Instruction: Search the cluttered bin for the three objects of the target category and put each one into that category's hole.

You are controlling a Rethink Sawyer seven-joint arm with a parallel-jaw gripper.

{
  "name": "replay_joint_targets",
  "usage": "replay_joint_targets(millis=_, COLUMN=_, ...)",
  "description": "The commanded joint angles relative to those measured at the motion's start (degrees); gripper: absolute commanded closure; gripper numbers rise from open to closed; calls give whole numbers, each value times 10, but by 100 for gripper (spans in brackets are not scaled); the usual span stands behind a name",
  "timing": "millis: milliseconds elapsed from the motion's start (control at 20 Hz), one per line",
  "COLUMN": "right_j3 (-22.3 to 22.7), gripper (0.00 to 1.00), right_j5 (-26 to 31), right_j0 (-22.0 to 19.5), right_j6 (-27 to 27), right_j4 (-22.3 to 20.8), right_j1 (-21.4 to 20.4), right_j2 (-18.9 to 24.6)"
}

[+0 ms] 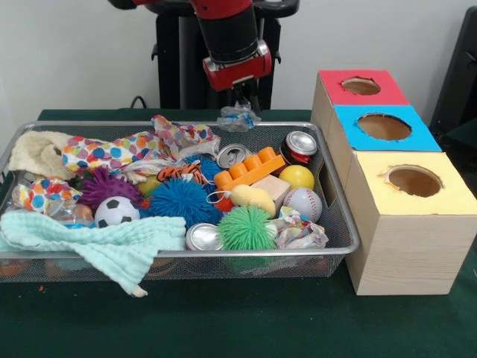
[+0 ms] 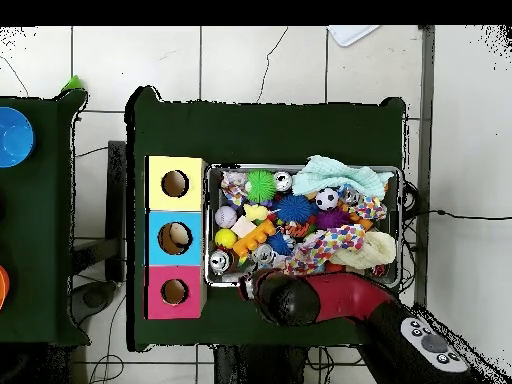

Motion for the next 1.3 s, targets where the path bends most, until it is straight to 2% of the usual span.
replay_joint_targets(millis=50, right_j3=7, gripper=100, right_j5=87, right_j0=-24, right_j6=-14, right_j4=59, right_j1=-49, right_j2=81)
replay_joint_targets(millis=550, right_j3=38, gripper=100, right_j5=114, right_j0=5, right_j6=44, right_j4=169, right_j1=-116, right_j2=143)
replay_joint_targets(millis=800, right_j3=44, gripper=100, right_j5=107, right_j0=23, right_j6=68, right_j4=227, right_j1=-132, right_j2=165)
replay_joint_targets(millis=1000, right_j3=30, gripper=100, right_j5=111, right_j0=54, right_j6=78, right_j4=254, right_j1=-149, right_j2=153)
replay_joint_targets(millis=1300, right_j3=6, gripper=100, right_j5=107, right_j0=101, right_j6=85, right_j4=275, right_j1=-150, right_j2=123)
